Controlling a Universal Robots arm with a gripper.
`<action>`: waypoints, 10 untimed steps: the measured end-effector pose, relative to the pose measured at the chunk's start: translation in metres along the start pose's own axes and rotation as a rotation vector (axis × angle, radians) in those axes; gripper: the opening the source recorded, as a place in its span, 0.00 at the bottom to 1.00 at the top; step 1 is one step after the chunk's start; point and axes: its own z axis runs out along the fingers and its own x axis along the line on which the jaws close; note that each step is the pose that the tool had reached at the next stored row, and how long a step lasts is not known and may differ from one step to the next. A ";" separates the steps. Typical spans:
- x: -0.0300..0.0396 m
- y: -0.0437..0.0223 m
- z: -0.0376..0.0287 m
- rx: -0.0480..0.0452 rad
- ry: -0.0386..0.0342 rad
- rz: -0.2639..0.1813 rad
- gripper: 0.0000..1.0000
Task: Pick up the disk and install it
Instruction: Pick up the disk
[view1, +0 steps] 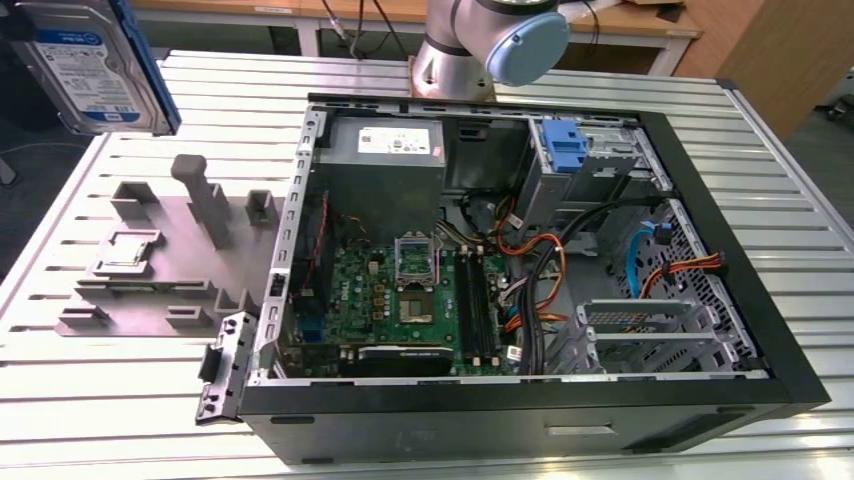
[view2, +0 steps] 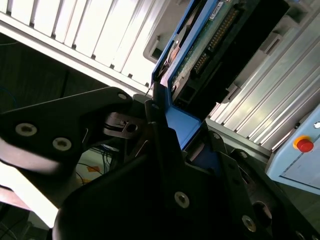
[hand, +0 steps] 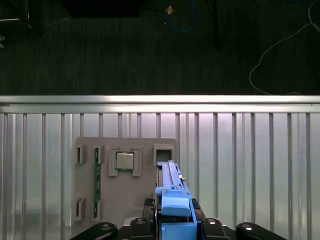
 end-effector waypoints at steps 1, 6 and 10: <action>0.0000 0.0000 -0.0008 0.0000 -0.0001 0.000 0.37; -0.0002 0.0000 -0.0060 -0.0001 -0.0001 0.000 0.37; -0.0002 0.0000 -0.0103 0.0000 -0.0001 0.000 0.37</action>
